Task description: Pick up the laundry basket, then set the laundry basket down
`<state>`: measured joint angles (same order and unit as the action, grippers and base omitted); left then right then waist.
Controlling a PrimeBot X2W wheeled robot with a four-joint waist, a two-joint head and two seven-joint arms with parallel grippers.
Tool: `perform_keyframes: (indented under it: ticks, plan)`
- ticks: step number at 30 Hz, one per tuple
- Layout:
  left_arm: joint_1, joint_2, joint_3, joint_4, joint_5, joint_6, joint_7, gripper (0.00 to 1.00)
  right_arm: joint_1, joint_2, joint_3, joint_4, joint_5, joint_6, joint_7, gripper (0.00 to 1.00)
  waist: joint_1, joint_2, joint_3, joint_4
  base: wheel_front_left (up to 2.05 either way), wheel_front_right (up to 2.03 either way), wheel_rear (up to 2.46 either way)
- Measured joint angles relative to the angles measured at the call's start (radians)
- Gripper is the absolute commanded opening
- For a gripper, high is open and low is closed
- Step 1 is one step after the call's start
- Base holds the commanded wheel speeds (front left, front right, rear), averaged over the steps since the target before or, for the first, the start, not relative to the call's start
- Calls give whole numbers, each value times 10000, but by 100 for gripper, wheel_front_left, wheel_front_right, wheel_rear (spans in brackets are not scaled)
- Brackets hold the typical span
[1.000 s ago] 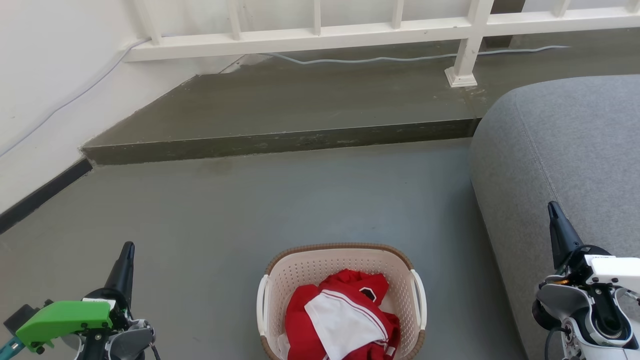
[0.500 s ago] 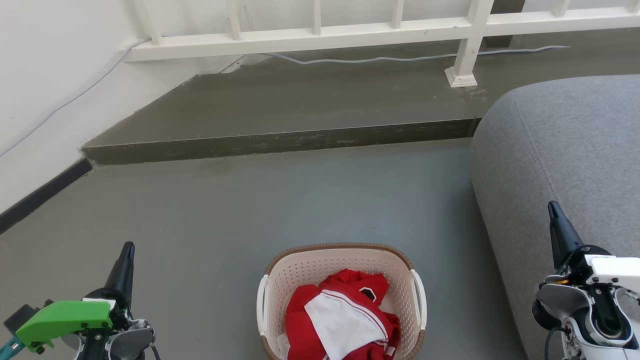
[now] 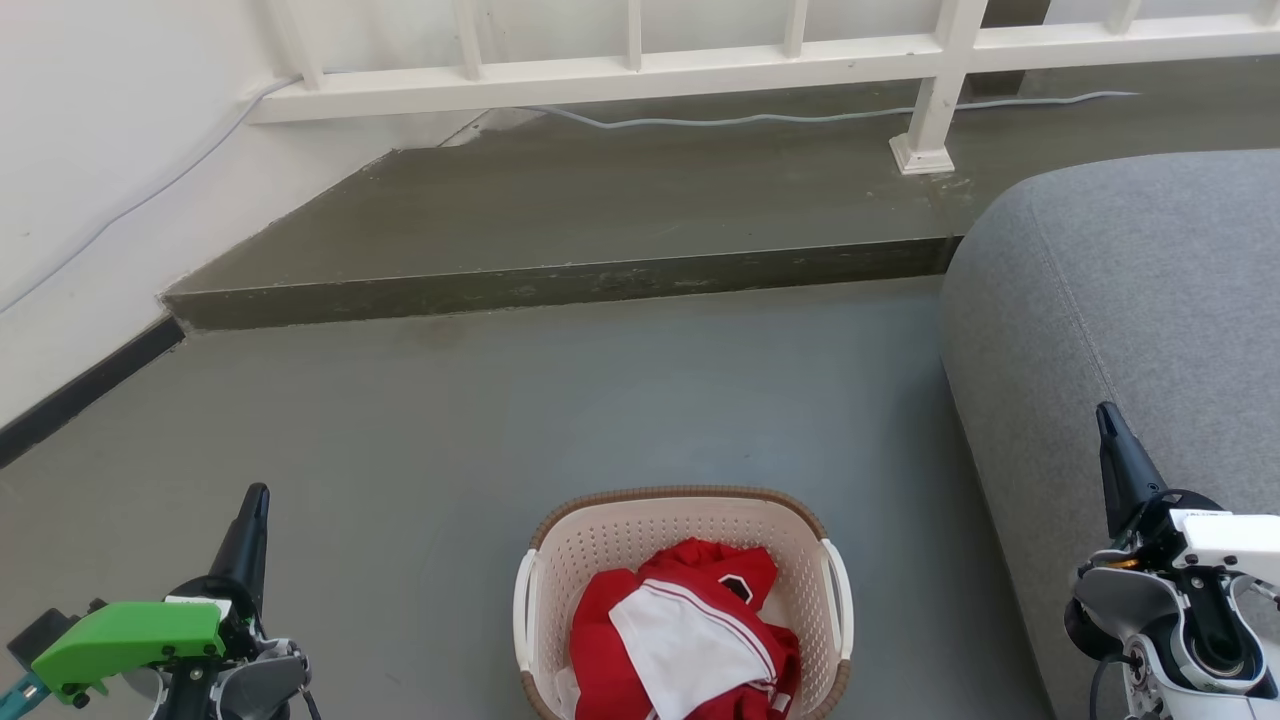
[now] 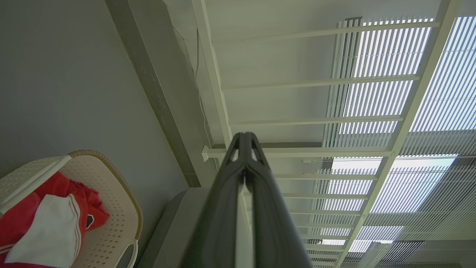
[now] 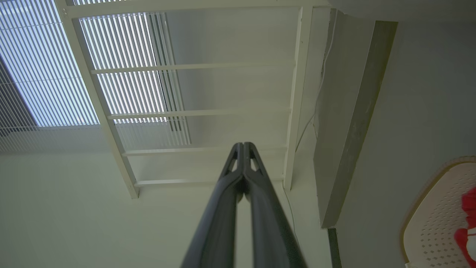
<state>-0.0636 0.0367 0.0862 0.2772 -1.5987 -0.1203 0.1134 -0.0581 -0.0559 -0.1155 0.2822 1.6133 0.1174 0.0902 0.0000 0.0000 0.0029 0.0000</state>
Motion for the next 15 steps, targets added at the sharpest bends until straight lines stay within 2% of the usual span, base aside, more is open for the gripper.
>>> perform_keyframes:
  ticks: [15]
  plan:
    - [0, 0, 0, -2, 0, 0, 0, 0, 0, 6, -4, -4, 0, 0, 0, 0, 0, 0, 0, 0, 0, 0, 0]
